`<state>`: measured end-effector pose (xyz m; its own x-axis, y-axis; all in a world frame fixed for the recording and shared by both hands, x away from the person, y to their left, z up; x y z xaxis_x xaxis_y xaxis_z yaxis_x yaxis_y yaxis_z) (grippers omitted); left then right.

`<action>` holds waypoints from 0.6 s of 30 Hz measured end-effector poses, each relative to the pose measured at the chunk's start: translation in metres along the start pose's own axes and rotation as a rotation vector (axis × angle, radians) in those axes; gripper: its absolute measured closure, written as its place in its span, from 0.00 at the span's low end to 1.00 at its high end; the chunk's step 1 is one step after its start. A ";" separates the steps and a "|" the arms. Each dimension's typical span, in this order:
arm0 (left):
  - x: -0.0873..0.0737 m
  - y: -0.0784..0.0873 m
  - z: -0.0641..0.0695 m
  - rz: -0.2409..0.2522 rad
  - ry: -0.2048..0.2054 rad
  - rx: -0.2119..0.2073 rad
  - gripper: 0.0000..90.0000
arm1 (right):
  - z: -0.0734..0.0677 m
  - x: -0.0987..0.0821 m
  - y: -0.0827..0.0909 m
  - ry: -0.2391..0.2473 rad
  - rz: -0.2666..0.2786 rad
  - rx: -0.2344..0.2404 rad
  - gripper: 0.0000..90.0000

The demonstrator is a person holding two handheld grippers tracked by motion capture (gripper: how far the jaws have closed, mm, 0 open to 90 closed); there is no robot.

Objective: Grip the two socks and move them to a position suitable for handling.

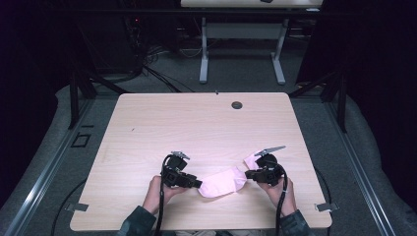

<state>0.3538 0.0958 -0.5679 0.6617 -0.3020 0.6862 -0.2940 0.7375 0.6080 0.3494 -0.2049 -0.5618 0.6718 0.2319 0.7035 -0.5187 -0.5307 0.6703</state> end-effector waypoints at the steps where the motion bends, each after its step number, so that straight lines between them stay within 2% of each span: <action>1: 0.000 0.002 0.001 0.005 -0.002 0.016 0.60 | 0.000 -0.002 -0.002 -0.003 0.002 0.010 0.93; 3: 0.000 0.006 0.004 0.018 -0.006 0.044 0.55 | -0.002 -0.004 -0.001 0.019 -0.007 -0.003 0.91; 6: -0.002 0.007 0.005 0.016 0.003 0.068 0.53 | -0.006 -0.005 0.007 0.035 0.009 -0.005 0.86; 8: -0.004 0.005 0.008 0.016 0.019 0.056 0.52 | -0.007 -0.005 0.008 0.053 0.021 0.011 0.78; 9: -0.005 0.004 0.010 0.013 0.013 0.059 0.52 | -0.007 -0.006 0.006 0.056 0.033 0.012 0.74; 11: -0.007 -0.001 0.013 0.000 0.011 0.061 0.52 | -0.008 -0.006 -0.002 0.115 0.048 0.008 0.69; 12: -0.008 -0.003 0.015 -0.013 0.001 0.066 0.52 | -0.008 -0.006 -0.006 0.141 0.056 -0.011 0.67; 13: -0.009 -0.006 0.016 -0.027 -0.006 0.073 0.53 | -0.009 -0.006 -0.010 0.162 0.064 -0.021 0.68; 14: -0.009 -0.006 0.016 -0.027 -0.006 0.073 0.55 | -0.010 -0.006 -0.014 0.180 0.050 -0.020 0.68; 15: -0.012 -0.010 0.019 -0.043 -0.018 0.095 0.59 | -0.011 -0.007 -0.018 0.189 0.036 -0.031 0.70; 18: -0.015 -0.014 0.020 -0.058 -0.043 0.119 0.68 | -0.012 -0.011 -0.023 0.204 0.011 -0.036 0.77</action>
Point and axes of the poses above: each handheld gripper's, and its own axes: y roughly backward along the jaws, x roughly out of its top, z roughly to its right, the point moved 2 cm from there along -y, roughly forward along the jaws, and after that the axes turned 12 degrees about z, right-handed, at the moved point
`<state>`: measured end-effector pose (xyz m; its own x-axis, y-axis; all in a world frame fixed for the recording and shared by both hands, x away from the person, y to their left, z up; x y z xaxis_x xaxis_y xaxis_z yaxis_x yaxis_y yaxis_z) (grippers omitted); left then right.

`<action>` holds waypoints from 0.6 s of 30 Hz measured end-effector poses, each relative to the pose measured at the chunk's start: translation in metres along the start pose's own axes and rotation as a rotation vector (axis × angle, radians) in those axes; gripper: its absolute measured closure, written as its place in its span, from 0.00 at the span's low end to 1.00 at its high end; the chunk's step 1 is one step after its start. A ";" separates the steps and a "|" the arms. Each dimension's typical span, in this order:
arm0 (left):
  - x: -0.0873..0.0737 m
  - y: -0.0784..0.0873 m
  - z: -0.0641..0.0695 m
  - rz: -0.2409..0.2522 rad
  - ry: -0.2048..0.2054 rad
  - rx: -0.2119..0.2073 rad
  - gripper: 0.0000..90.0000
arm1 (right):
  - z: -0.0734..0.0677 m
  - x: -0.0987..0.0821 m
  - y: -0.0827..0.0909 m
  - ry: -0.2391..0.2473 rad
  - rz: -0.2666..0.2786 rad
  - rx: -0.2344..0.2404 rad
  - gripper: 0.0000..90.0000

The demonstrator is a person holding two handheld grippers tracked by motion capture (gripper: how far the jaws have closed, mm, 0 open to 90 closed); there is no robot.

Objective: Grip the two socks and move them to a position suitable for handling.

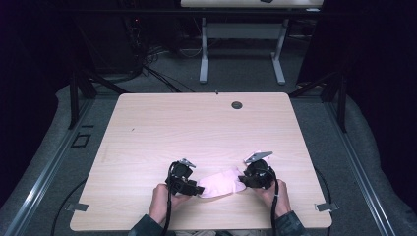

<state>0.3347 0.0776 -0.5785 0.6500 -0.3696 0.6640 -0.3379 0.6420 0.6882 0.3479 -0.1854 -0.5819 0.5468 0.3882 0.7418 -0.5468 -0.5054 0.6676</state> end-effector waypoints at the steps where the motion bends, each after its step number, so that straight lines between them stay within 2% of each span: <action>1: 0.000 0.000 0.000 -0.002 -0.016 0.002 0.73 | -0.001 -0.001 0.000 -0.003 0.011 0.007 0.80; 4: -0.001 0.000 0.001 -0.007 -0.046 0.018 0.91 | -0.002 -0.004 0.003 -0.027 0.017 0.025 0.91; 6: -0.002 0.001 0.002 0.001 -0.054 0.017 0.96 | -0.005 -0.007 0.005 -0.048 0.021 0.040 0.93; 7: -0.003 0.002 0.003 0.004 -0.052 0.015 0.97 | -0.005 -0.008 0.008 -0.054 0.009 0.060 0.93; 12: -0.009 0.011 0.005 0.018 -0.031 -0.012 0.97 | -0.014 -0.016 0.020 -0.079 0.006 0.084 0.93; 18: -0.023 0.020 0.011 0.019 -0.035 -0.014 0.97 | -0.028 -0.028 0.032 -0.092 0.001 0.111 0.93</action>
Point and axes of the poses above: each handheld gripper's, and its own axes: y roughly backward along the jaws, x roughly out of its top, z roughly to its right, the point moved 2 cm from there along -y, roughly forward along the jaws, and after that the axes turned 12 degrees about z, right-handed, at the moved point
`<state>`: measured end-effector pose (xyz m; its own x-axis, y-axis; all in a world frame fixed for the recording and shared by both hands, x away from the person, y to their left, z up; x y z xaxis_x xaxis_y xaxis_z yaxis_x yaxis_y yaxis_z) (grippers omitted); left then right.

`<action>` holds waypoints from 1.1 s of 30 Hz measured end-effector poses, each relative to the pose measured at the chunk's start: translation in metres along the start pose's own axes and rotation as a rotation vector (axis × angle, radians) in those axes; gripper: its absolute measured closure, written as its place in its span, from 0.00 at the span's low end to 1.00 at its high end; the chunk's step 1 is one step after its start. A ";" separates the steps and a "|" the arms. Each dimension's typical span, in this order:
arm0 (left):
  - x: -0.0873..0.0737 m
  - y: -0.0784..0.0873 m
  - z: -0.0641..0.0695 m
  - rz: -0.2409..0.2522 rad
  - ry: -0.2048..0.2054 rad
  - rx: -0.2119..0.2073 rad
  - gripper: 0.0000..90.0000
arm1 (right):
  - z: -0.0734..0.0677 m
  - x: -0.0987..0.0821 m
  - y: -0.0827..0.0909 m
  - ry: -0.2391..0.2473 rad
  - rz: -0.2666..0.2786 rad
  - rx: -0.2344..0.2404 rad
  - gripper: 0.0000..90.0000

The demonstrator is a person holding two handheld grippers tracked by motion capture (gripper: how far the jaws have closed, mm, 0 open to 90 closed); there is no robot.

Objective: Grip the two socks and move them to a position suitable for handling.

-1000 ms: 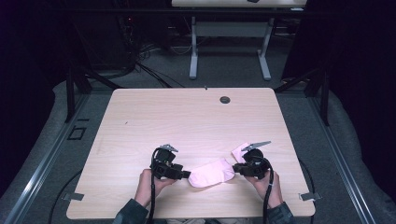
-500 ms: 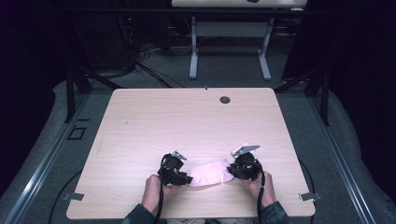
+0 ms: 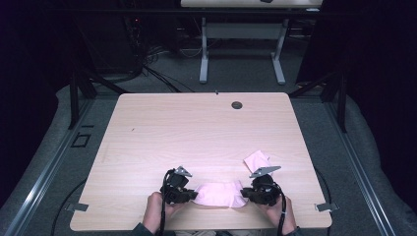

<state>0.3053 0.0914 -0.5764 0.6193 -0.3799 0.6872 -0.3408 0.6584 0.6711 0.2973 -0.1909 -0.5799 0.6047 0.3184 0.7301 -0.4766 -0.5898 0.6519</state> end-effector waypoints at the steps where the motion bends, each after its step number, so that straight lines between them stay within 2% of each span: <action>1: -0.002 0.001 0.000 0.000 -0.001 -0.003 0.96 | -0.001 -0.001 0.001 0.008 -0.004 -0.005 0.93; 4: -0.006 0.003 0.002 0.007 0.003 -0.002 0.96 | -0.004 -0.005 0.002 -0.003 -0.012 0.003 0.93; 5: -0.006 0.003 0.002 0.003 -0.008 -0.001 0.95 | -0.005 -0.006 0.002 0.005 -0.021 0.000 0.93; 8: -0.006 0.005 0.002 0.006 -0.019 0.007 0.83 | -0.006 -0.007 0.004 0.008 -0.021 -0.003 0.91; 11: -0.003 0.008 0.000 0.026 -0.016 0.020 0.61 | -0.003 -0.006 0.007 0.003 -0.010 -0.003 0.82; 13: -0.001 0.012 -0.002 0.046 -0.025 0.042 0.45 | 0.000 -0.005 0.011 -0.004 -0.001 -0.010 0.71; 14: -0.001 0.015 -0.003 0.056 -0.032 0.053 0.40 | 0.001 -0.005 0.011 -0.011 0.014 -0.009 0.66; 15: -0.001 0.015 -0.003 0.056 -0.032 0.053 0.37 | 0.001 -0.005 0.011 -0.011 0.014 -0.009 0.66; 16: 0.000 0.017 -0.005 0.075 -0.037 0.071 0.37 | 0.002 -0.004 0.013 -0.014 0.021 -0.009 0.63; 17: 0.001 0.021 -0.008 0.077 -0.056 0.106 0.26 | 0.006 -0.003 0.018 -0.016 0.027 -0.011 0.52; 19: 0.002 0.025 -0.013 0.097 -0.074 0.151 0.20 | 0.009 -0.002 0.021 -0.031 0.053 -0.029 0.48; 21: 0.001 0.027 -0.020 0.112 -0.078 0.194 0.15 | 0.015 -0.001 0.026 -0.038 0.069 -0.044 0.39; 24: -0.004 0.027 -0.032 0.107 -0.084 0.263 0.06 | 0.023 0.001 0.034 -0.043 0.095 -0.080 0.30; 25: -0.004 0.027 -0.032 0.107 -0.084 0.263 0.04 | 0.026 0.001 0.036 -0.045 0.096 -0.090 0.28; 26: -0.007 0.027 -0.039 0.107 -0.085 0.302 0.02 | 0.029 0.001 0.036 -0.040 0.103 -0.103 0.26; 27: -0.007 0.027 -0.039 0.107 -0.085 0.302 0.02 | 0.031 0.001 0.038 -0.045 0.103 -0.111 0.25; 28: -0.011 0.025 -0.045 0.107 -0.088 0.334 0.00 | 0.035 0.002 0.038 -0.047 0.110 -0.113 0.22; 30: -0.015 0.024 -0.049 0.105 -0.077 0.336 0.00 | 0.039 0.002 0.039 -0.038 0.117 -0.127 0.21; 33: -0.018 0.023 -0.052 0.104 -0.085 0.366 0.00 | 0.044 0.004 0.041 -0.042 0.121 -0.132 0.18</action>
Point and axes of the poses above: each handheld gripper's, and its own axes: y roughly backward along the jaws, x roughly out of its top, z roughly to its right, the point moved 2 cm from there along -y, roughly forward along the jaws, and after that the axes turned 12 degrees about z, right-handed, at the moved point
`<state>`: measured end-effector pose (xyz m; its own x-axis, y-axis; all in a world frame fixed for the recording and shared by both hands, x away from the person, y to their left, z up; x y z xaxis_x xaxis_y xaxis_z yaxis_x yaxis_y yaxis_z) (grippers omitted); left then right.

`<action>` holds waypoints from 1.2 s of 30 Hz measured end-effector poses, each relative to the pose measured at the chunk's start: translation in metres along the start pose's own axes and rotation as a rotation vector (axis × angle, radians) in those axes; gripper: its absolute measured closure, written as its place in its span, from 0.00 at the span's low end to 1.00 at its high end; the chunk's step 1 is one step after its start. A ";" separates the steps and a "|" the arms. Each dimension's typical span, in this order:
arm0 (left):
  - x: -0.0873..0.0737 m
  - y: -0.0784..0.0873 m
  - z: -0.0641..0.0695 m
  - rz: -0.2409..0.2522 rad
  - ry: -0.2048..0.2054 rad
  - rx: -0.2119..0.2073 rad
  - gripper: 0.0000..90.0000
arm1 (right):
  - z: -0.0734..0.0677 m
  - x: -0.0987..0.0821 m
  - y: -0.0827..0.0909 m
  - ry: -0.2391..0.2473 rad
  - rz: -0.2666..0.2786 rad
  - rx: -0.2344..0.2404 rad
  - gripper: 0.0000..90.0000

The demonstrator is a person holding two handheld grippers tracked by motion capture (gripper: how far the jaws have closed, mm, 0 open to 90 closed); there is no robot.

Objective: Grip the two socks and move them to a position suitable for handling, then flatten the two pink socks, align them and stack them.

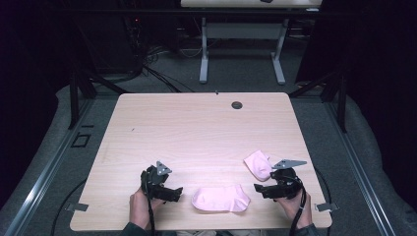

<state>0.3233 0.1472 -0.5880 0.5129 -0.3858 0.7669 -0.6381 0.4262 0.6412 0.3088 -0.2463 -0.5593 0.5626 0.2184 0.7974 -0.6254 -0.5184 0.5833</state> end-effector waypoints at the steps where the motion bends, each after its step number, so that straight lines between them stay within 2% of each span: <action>1: -0.001 0.000 -0.001 0.009 -0.011 0.011 0.00 | 0.002 0.001 0.000 0.005 0.002 -0.009 0.18; 5: -0.004 -0.003 -0.004 0.029 -0.024 0.051 0.00 | 0.014 0.006 0.001 0.004 0.014 -0.047 0.20; 8: -0.007 -0.004 -0.006 0.042 -0.021 0.061 0.00 | 0.024 0.011 0.003 -0.008 0.038 -0.067 0.21; 12: -0.010 -0.005 -0.007 0.054 -0.018 0.065 0.00 | 0.037 0.017 0.000 -0.024 0.039 -0.083 0.26; 15: -0.012 -0.005 -0.009 0.068 -0.003 0.055 0.00 | 0.041 0.019 -0.004 -0.028 0.034 -0.090 0.29; 17: -0.014 -0.005 -0.010 0.084 0.014 0.047 0.00 | 0.046 0.018 -0.016 -0.035 -0.002 -0.095 0.40; 18: -0.014 -0.005 -0.010 0.084 0.014 0.047 0.00 | 0.046 0.018 -0.016 -0.035 -0.002 -0.095 0.40; 19: -0.017 -0.005 -0.012 0.096 0.041 0.027 0.00 | 0.049 0.016 -0.024 -0.055 -0.035 -0.098 0.45; 20: -0.018 -0.006 -0.012 0.109 0.050 0.032 0.00 | 0.051 0.014 -0.027 -0.063 -0.043 -0.087 0.47; 23: -0.019 -0.004 -0.012 0.112 0.050 0.030 0.00 | 0.053 0.010 -0.035 -0.077 -0.075 -0.087 0.61; 25: -0.019 -0.004 -0.012 0.113 0.045 0.031 0.00 | 0.055 0.008 -0.035 -0.081 -0.065 -0.094 0.75; 28: -0.019 -0.004 -0.013 0.111 0.044 0.029 0.00 | 0.053 0.007 -0.036 -0.089 -0.063 -0.066 0.92; 30: -0.020 -0.004 -0.013 0.111 0.047 0.031 0.00 | 0.048 0.004 -0.037 -0.103 -0.055 -0.022 0.95; 32: -0.020 -0.003 -0.013 0.113 0.046 0.033 0.00 | 0.045 0.004 -0.038 -0.104 -0.054 -0.010 0.95; 33: -0.020 -0.003 -0.013 0.113 0.045 0.035 0.00 | 0.037 0.005 -0.041 -0.101 -0.054 0.027 0.95; 36: -0.020 -0.002 -0.015 0.098 0.043 0.030 0.00 | 0.024 0.010 -0.047 -0.112 -0.046 0.065 0.95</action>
<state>0.3230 0.1659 -0.6040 0.4711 -0.3077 0.8266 -0.7028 0.4354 0.5626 0.3566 -0.2397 -0.5822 0.6488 0.1511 0.7458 -0.5635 -0.5633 0.6043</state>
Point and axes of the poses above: each handheld gripper's, and its own axes: y roughly backward along the jaws, x roughly out of its top, z roughly to its right, the point moved 2 cm from there along -y, roughly forward along the jaws, and after that the axes turned 12 degrees about z, right-handed, at the moved point
